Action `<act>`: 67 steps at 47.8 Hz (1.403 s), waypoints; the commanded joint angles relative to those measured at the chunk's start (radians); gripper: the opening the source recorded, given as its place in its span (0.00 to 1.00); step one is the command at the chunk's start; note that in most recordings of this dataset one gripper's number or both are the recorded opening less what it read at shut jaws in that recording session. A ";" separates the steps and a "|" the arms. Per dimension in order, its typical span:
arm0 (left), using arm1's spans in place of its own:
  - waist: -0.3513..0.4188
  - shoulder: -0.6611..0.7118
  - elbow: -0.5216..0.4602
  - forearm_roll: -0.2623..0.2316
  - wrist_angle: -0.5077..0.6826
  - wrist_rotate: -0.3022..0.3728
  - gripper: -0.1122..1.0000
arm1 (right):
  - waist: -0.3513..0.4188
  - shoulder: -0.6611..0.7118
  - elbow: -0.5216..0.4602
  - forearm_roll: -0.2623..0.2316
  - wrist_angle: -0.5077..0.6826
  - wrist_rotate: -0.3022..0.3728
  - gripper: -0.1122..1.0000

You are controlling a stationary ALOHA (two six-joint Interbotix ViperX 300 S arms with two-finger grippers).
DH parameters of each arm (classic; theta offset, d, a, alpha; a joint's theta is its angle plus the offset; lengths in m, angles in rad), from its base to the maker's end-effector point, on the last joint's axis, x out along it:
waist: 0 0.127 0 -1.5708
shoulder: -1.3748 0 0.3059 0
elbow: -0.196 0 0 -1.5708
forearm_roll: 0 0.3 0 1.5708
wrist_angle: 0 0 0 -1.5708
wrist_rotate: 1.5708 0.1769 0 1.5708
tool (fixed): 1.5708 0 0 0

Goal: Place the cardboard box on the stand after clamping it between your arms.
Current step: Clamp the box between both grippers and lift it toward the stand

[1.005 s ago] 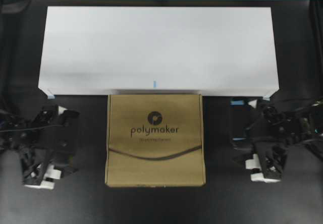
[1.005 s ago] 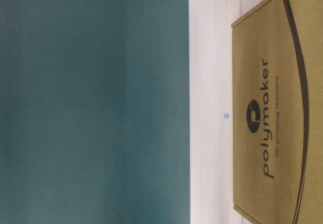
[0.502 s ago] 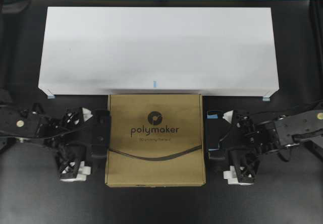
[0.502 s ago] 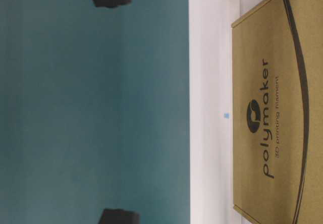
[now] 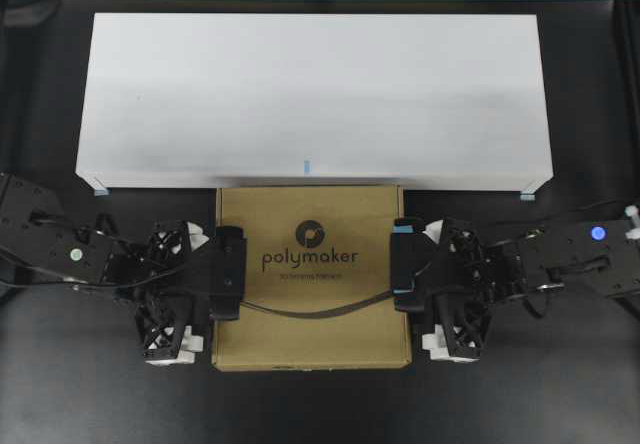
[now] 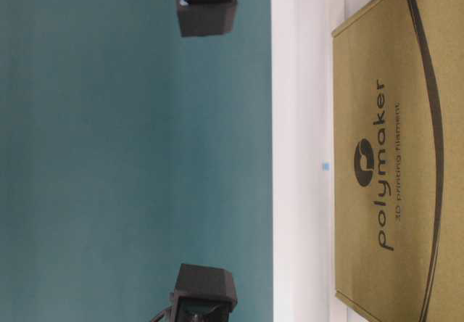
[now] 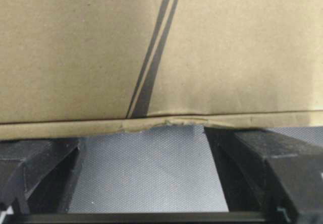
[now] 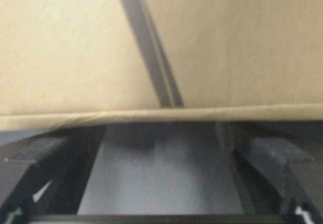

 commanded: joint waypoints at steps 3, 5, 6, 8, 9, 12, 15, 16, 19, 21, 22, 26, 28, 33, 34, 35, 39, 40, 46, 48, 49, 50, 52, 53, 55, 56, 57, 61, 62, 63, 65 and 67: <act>0.011 0.003 -0.028 0.003 -0.012 0.006 0.85 | -0.025 0.041 -0.044 -0.003 -0.034 -0.009 0.86; 0.011 0.005 -0.031 0.003 -0.012 0.008 0.85 | -0.025 0.043 -0.051 -0.003 -0.034 -0.012 0.86; 0.012 0.006 -0.032 0.002 -0.011 0.008 0.85 | -0.025 0.043 -0.051 -0.005 -0.034 -0.014 0.86; 0.012 0.006 -0.034 0.002 -0.012 0.009 0.85 | -0.025 0.044 -0.054 -0.003 -0.034 -0.014 0.86; 0.012 0.006 -0.035 0.002 -0.012 0.011 0.85 | -0.025 0.044 -0.054 -0.003 -0.034 -0.014 0.86; 0.012 0.006 -0.038 0.003 -0.011 0.012 0.85 | -0.025 0.043 -0.055 -0.003 -0.034 -0.015 0.86; 0.012 0.003 -0.041 0.003 -0.009 0.014 0.85 | -0.025 0.043 -0.057 -0.005 -0.034 -0.015 0.86; 0.012 0.002 -0.043 0.003 -0.008 0.015 0.85 | -0.025 0.043 -0.060 -0.005 -0.032 -0.015 0.86; 0.012 0.002 -0.048 0.003 -0.006 0.018 0.85 | -0.023 0.038 -0.069 -0.003 -0.032 -0.017 0.86; 0.012 -0.002 -0.051 0.003 -0.005 0.020 0.85 | -0.023 0.038 -0.075 -0.005 -0.031 -0.018 0.86; 0.012 -0.006 -0.051 0.003 -0.005 0.021 0.85 | -0.021 0.037 -0.078 -0.005 -0.029 -0.020 0.86; 0.012 -0.021 -0.051 0.003 0.000 0.032 0.85 | -0.018 0.032 -0.091 -0.009 -0.023 -0.023 0.86; 0.012 -0.034 -0.052 0.003 0.003 0.041 0.85 | -0.017 0.029 -0.097 -0.020 -0.011 -0.023 0.86; 0.012 -0.060 -0.061 0.003 0.028 0.057 0.85 | -0.011 0.023 -0.115 -0.046 0.038 -0.021 0.86; 0.012 -0.064 -0.066 0.003 0.037 0.058 0.85 | -0.009 0.020 -0.120 -0.052 0.052 -0.021 0.86; 0.012 -0.072 -0.074 0.003 0.052 0.061 0.85 | -0.008 0.018 -0.124 -0.057 0.064 -0.021 0.86; 0.012 -0.087 -0.095 0.003 0.100 0.074 0.85 | -0.005 0.005 -0.144 -0.074 0.117 -0.018 0.86; 0.012 -0.091 -0.103 0.003 0.112 0.077 0.85 | -0.005 -0.002 -0.150 -0.078 0.129 -0.018 0.86; 0.012 -0.120 -0.141 0.003 0.192 0.095 0.85 | -0.003 -0.051 -0.189 -0.087 0.219 -0.012 0.86; 0.012 -0.133 -0.161 0.003 0.225 0.095 0.85 | -0.003 -0.074 -0.204 -0.087 0.252 -0.011 0.86; 0.012 -0.140 -0.169 0.003 0.241 0.095 0.85 | -0.003 -0.087 -0.215 -0.087 0.270 -0.011 0.86; 0.012 -0.146 -0.178 0.003 0.256 0.095 0.85 | -0.005 -0.098 -0.222 -0.087 0.285 -0.011 0.86; 0.015 -0.156 -0.196 0.002 0.287 0.095 0.85 | -0.005 -0.121 -0.239 -0.087 0.324 -0.008 0.86; 0.015 -0.163 -0.207 0.003 0.304 0.095 0.85 | -0.006 -0.137 -0.252 -0.087 0.350 -0.006 0.86; 0.020 -0.173 -0.229 0.003 0.342 0.095 0.85 | -0.008 -0.158 -0.268 -0.087 0.380 -0.005 0.86; 0.021 -0.178 -0.239 0.003 0.362 0.095 0.85 | -0.008 -0.166 -0.275 -0.087 0.394 -0.005 0.86; 0.025 -0.183 -0.252 0.003 0.380 0.095 0.85 | -0.009 -0.173 -0.282 -0.087 0.408 -0.005 0.86; 0.038 -0.201 -0.298 0.003 0.459 0.100 0.85 | -0.015 -0.202 -0.304 -0.087 0.448 -0.006 0.86; 0.043 -0.204 -0.305 0.003 0.472 0.100 0.85 | -0.021 -0.207 -0.307 -0.087 0.454 -0.008 0.86; 0.049 -0.206 -0.313 0.003 0.483 0.101 0.85 | -0.025 -0.210 -0.310 -0.087 0.459 -0.008 0.86; 0.061 -0.207 -0.324 0.003 0.502 0.100 0.85 | -0.034 -0.215 -0.311 -0.087 0.466 -0.009 0.86; 0.077 -0.209 -0.333 0.003 0.514 0.100 0.85 | -0.046 -0.213 -0.310 -0.087 0.469 -0.011 0.86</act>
